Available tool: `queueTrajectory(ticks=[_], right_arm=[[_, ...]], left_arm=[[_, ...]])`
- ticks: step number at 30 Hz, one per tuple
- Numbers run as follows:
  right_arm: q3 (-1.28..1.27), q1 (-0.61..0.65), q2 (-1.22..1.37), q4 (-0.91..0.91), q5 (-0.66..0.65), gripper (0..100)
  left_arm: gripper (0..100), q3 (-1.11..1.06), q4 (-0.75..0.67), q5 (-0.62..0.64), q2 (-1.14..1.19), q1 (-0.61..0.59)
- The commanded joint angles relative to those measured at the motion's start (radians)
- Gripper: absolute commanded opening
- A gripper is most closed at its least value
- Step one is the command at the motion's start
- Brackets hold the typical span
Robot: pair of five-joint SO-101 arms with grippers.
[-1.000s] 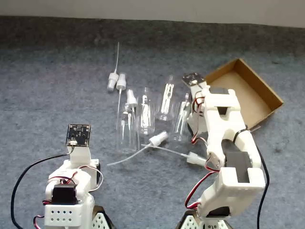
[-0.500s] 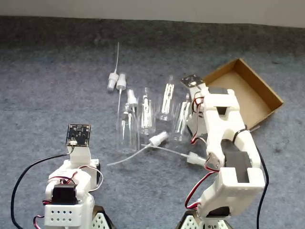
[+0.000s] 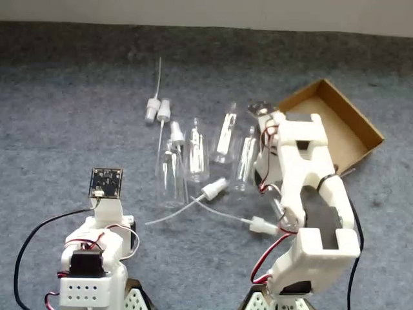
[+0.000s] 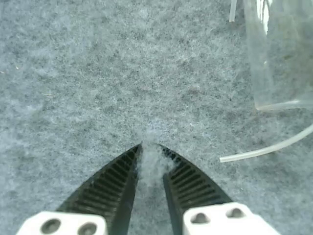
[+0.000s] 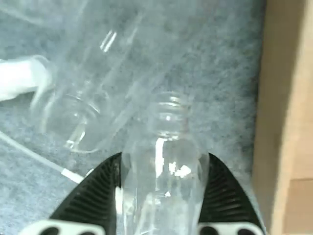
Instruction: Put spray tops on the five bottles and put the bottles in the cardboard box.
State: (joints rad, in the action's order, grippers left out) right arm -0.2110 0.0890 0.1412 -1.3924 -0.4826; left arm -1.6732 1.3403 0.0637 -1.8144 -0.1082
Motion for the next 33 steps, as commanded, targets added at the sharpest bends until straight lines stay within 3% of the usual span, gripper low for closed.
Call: queueTrajectory(ticks=[1, 14, 18, 25, 30, 33], right_arm=[[0.139, -0.036, -0.159, -0.113, 0.012, 7.0], [0.165, -0.031, -0.746, -0.317, 0.012, 7.0], [0.039, -0.031, -0.921, -0.314, 0.012, 7.0], [-0.455, -0.033, -1.242, -0.074, 0.018, 7.0], [-0.797, -0.038, -1.492, 0.153, 0.212, 7.0], [-0.938, -0.039, -1.600, 0.199, 0.232, 7.0]], left_arm=[[0, -0.022, 0.003, -0.006, -0.005, 0.021], [0, -0.022, 0.003, -0.006, -0.005, 0.021], [0, -0.022, 0.003, -0.006, -0.005, 0.021], [0, -0.022, 0.003, -0.006, -0.005, 0.021], [0, -0.022, 0.003, -0.006, -0.005, 0.021], [0, -0.022, 0.003, -0.006, -0.005, 0.021]])
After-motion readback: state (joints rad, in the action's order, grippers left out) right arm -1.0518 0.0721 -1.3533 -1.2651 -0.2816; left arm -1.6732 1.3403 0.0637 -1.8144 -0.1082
